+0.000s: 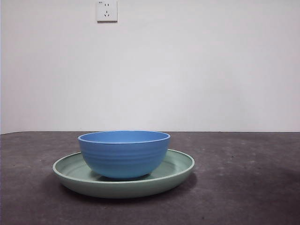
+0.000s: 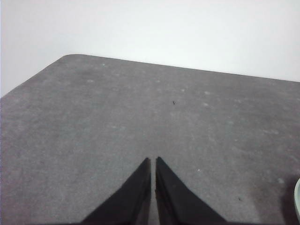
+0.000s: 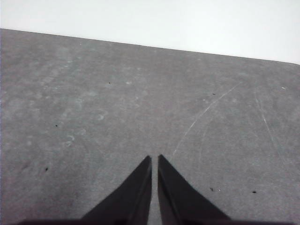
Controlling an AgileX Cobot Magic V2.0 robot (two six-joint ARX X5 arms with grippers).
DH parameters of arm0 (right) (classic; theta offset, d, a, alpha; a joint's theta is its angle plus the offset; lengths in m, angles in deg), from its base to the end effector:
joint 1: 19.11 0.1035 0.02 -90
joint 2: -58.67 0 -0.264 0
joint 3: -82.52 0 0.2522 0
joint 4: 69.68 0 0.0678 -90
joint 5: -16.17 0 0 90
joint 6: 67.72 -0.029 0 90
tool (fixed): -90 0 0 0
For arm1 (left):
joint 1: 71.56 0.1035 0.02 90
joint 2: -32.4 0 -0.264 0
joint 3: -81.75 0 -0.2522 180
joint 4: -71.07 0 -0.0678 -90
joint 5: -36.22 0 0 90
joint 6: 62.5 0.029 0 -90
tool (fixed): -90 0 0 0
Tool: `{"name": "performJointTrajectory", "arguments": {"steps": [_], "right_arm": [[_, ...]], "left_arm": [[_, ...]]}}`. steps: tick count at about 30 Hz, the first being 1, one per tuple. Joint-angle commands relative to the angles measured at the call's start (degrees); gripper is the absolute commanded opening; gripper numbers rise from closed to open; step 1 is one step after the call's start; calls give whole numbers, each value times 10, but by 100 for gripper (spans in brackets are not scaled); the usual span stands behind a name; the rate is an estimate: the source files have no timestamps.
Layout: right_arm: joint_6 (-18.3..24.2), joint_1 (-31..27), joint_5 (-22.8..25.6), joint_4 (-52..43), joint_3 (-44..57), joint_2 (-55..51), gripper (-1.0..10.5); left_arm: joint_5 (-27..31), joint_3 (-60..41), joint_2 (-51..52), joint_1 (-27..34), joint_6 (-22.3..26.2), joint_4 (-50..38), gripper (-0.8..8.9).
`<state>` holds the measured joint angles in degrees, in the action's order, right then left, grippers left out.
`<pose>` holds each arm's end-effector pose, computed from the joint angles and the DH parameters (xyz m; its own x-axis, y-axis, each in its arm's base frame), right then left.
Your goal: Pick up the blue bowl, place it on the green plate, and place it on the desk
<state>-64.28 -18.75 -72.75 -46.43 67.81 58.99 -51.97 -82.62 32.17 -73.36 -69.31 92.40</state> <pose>0.0959 0.0001 0.1527 0.9880 -0.0126 -0.1540 0.0031 0.9981 -0.0622 0.0954 -0.0021 0.1615 0.9947 0.0003 -0.1033 -0.0123 0.9933 -0.1147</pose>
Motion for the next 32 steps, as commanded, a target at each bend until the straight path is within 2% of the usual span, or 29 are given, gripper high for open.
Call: {"name": "performJointTrajectory", "arguments": {"steps": [1,32], "right_arm": [[0,0,0,-6,3,-1,18],[0,0,0,-6,3,-1,18]], "left_arm": [[3,-12,0,-1,8,5,19],[4,-12,0,-1,7,17,19]]}}
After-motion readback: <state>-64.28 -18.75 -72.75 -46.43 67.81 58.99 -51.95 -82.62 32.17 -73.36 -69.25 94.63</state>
